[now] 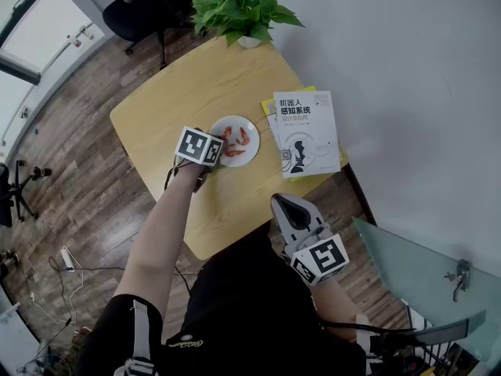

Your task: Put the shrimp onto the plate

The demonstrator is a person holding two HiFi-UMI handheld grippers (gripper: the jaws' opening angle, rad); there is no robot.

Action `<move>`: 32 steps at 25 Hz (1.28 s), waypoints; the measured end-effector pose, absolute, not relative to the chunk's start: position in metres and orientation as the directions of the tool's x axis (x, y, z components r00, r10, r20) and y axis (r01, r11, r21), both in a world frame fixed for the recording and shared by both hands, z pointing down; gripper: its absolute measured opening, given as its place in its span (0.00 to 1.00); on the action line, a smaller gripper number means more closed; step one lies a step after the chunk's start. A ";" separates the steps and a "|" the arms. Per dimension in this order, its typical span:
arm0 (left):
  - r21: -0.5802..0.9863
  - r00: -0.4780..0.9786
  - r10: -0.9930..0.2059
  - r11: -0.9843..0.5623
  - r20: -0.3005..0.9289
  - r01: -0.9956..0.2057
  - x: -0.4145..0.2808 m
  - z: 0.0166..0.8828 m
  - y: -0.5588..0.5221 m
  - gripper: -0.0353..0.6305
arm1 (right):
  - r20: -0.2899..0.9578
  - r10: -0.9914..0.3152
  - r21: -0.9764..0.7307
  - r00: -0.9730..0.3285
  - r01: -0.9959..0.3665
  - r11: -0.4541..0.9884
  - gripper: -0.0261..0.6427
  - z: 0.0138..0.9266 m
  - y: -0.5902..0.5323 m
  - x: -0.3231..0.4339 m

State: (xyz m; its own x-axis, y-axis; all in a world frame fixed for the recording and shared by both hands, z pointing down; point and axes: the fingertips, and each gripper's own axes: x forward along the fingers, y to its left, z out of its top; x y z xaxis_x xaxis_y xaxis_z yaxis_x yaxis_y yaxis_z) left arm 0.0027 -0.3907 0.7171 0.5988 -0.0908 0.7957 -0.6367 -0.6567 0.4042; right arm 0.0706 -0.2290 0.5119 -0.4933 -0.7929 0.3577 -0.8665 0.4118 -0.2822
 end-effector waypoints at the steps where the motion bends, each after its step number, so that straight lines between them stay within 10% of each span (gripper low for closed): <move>1: 0.400 0.597 -0.094 -0.659 0.797 -0.637 0.002 0.717 -0.390 0.11 | 0.358 -0.791 -0.281 -0.496 -0.865 0.415 0.04 0.512 -0.229 0.070; 32: 0.192 0.458 -0.159 -0.753 0.875 -0.629 0.001 0.716 -0.372 0.44 | 0.334 -0.797 -0.252 -0.504 -0.862 0.439 0.04 0.500 -0.219 0.068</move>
